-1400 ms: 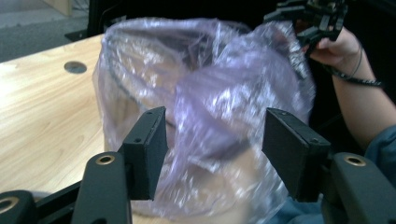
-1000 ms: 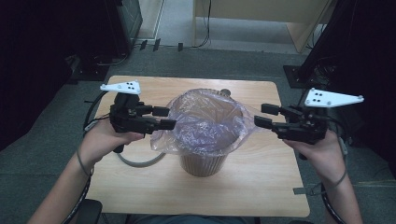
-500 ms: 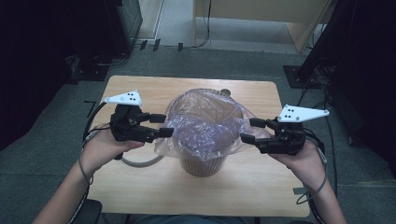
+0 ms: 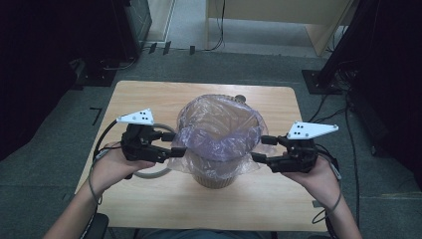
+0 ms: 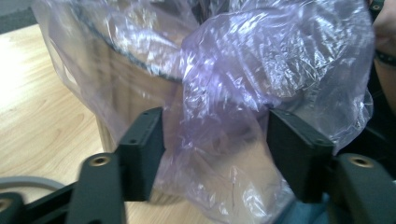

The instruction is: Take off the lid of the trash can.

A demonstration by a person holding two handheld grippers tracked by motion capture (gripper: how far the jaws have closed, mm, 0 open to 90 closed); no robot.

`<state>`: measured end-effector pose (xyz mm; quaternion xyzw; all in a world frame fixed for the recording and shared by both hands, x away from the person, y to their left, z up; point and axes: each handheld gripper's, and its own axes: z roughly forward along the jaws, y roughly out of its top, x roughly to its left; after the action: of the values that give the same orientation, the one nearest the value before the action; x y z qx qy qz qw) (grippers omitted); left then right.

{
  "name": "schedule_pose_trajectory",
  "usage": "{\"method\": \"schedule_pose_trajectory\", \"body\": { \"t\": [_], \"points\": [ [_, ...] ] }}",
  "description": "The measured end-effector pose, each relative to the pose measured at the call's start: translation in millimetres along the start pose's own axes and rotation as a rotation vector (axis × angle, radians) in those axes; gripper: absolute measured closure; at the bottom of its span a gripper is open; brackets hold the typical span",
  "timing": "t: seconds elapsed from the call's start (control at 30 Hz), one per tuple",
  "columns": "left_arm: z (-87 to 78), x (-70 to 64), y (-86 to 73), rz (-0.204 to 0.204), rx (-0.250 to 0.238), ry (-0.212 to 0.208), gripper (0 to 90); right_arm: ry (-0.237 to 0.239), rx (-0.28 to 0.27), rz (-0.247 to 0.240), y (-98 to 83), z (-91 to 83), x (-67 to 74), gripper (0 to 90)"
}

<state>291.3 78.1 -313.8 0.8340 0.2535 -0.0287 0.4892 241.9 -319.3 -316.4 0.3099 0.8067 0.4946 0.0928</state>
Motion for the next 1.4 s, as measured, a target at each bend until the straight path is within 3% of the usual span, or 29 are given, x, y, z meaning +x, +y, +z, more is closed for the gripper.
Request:
{"method": "schedule_pose_trajectory", "body": {
  "t": [0.1,0.17,0.27,0.37,0.5,0.63,0.77,0.8,0.83,0.87,1.03,1.2,1.4],
  "points": [
    [4.0,-1.5,-3.4,0.006,0.022,-0.006,43.9,0.014,0.021,-0.030,-2.9,3.6,2.7,40.3],
    [6.3,-3.5,-4.5,0.014,0.039,0.014,49.9,0.004,0.029,-0.033,-3.5,5.6,4.5,45.8],
    [5.7,-4.2,-6.5,0.026,0.045,0.022,66.2,-0.015,0.037,-0.036,-4.6,4.0,3.9,63.3],
    [5.5,-3.6,-5.8,0.017,0.055,0.016,76.8,-0.002,0.059,-0.020,-5.5,4.8,3.8,75.9],
    [1.9,-2.4,-2.1,0.034,0.049,0.045,85.1,-0.026,0.074,-0.037,-3.6,4.1,4.5,90.0],
    [-3.8,7.3,0.2,0.030,0.029,0.133,85.8,-0.068,0.072,-0.037,-1.1,-1.0,-0.7,90.0],
    [-2.5,10.1,-1.7,0.030,-0.006,0.153,83.4,-0.074,0.057,-0.032,-0.5,-4.2,-7.4,90.0],
    [-3.6,10.0,-1.8,0.022,-0.023,0.118,80.0,-0.077,0.059,-0.034,-0.4,-3.8,-8.1,90.0],
    [-5.1,10.9,-1.8,0.006,-0.035,0.061,71.0,-0.070,0.061,-0.030,-0.3,-3.8,-8.6,90.0],
    [-7.0,11.3,-1.2,-0.019,-0.032,0.032,63.3,-0.056,0.054,-0.029,0.0,-4.7,-8.9,85.4],
    [-23.7,17.9,-2.3,-0.064,-0.015,-0.061,47.0,-0.003,0.009,-0.051,4.7,-15.1,-7.5,66.1],
    [-42.9,25.8,3.6,-0.039,-0.062,-0.042,39.4,0.003,-0.039,-0.066,9.5,-25.2,-9.9,54.7],
    [-32.4,43.8,27.2,-0.054,-0.040,-0.019,41.4,-0.038,-0.081,-0.027,23.1,-18.5,-30.2,52.9]
  ]
}}
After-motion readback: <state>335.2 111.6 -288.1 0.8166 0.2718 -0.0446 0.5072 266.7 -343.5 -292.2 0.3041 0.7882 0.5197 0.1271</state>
